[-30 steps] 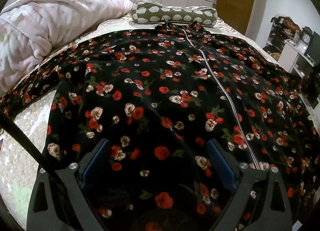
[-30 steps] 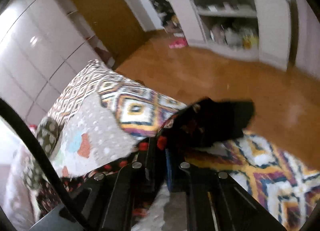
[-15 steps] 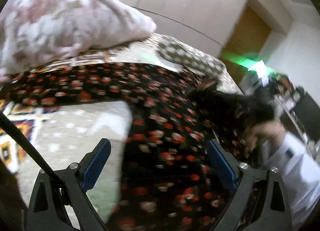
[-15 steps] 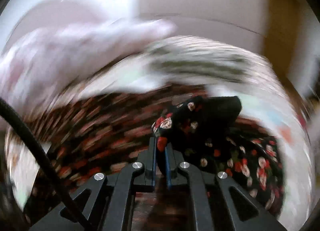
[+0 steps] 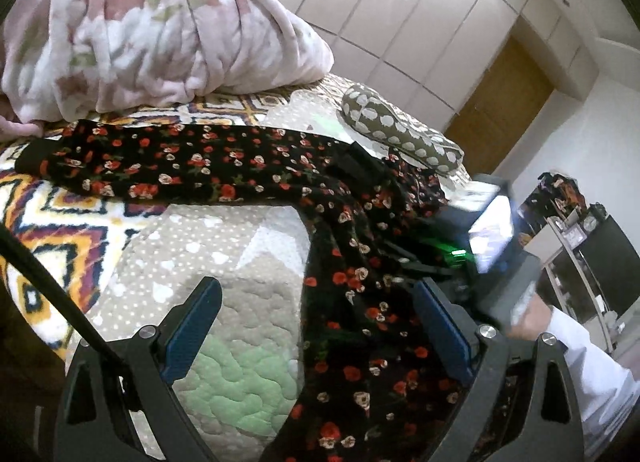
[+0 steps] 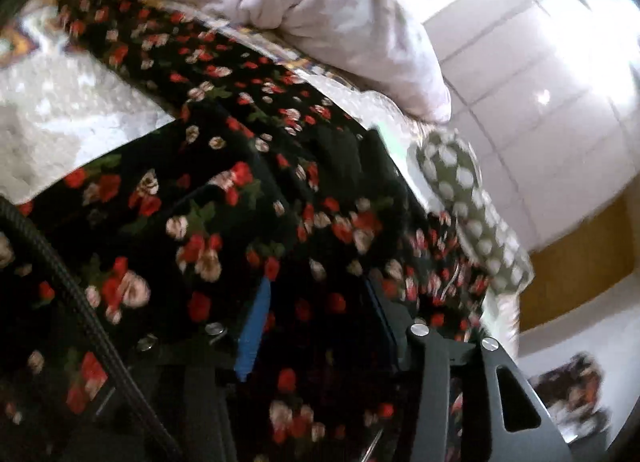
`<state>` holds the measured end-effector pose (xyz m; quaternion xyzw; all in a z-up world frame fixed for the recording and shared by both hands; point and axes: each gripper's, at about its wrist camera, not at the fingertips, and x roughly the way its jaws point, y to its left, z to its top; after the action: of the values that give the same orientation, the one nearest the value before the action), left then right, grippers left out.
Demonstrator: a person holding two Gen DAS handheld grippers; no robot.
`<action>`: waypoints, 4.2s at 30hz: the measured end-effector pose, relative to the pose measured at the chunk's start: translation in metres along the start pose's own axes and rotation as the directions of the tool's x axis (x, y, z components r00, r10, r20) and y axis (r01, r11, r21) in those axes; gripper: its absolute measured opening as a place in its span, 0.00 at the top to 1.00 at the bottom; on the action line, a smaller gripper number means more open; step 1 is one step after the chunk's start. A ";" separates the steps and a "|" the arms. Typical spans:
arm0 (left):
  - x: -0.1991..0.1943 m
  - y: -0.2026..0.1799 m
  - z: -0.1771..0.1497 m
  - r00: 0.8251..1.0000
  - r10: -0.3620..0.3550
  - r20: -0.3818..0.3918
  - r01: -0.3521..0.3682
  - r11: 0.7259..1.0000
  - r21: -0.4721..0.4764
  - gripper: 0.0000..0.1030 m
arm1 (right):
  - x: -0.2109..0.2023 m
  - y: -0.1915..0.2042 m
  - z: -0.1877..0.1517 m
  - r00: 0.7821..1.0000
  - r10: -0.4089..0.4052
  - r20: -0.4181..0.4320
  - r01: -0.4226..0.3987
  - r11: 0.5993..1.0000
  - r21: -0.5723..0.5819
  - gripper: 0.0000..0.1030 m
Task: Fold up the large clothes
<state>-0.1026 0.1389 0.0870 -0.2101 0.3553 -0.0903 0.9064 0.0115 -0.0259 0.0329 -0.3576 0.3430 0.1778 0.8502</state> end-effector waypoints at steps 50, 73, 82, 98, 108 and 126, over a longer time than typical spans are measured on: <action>0.265 -0.059 0.115 0.919 -0.052 -0.391 0.064 0.998 0.019 0.74 | 0.090 -0.291 -0.227 0.975 0.181 -0.127 0.055 0.355 0.933 0.87; 0.083 0.000 0.039 0.976 0.057 -0.209 -0.051 0.998 0.033 0.29 | -0.021 -0.107 -0.009 0.958 0.246 0.150 -0.286 0.867 0.407 0.59; 0.051 0.017 0.021 0.984 0.109 -0.138 -0.099 0.992 0.079 0.29 | 0.067 -0.009 0.061 0.999 0.050 0.009 -0.051 0.984 0.171 0.63; 0.034 0.075 0.019 0.986 0.119 -0.118 -0.131 0.987 -0.093 0.29 | 0.071 -0.032 0.058 0.781 0.613 0.119 -0.568 0.619 0.543 0.83; 0.013 0.123 0.031 0.973 0.219 -0.069 -0.228 0.954 -0.192 0.29 | 0.041 -0.058 0.076 0.799 0.527 0.290 -0.582 0.555 0.594 0.81; 0.052 0.220 0.088 0.959 0.266 -0.098 -0.283 0.893 -0.350 0.25 | -0.035 -0.084 0.027 0.810 0.483 0.332 -0.572 0.528 0.627 0.69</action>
<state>-0.0009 0.3475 0.0155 -0.3182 0.4131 0.1004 0.8474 0.0454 -0.0653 0.1129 0.1254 0.4251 0.3031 0.8437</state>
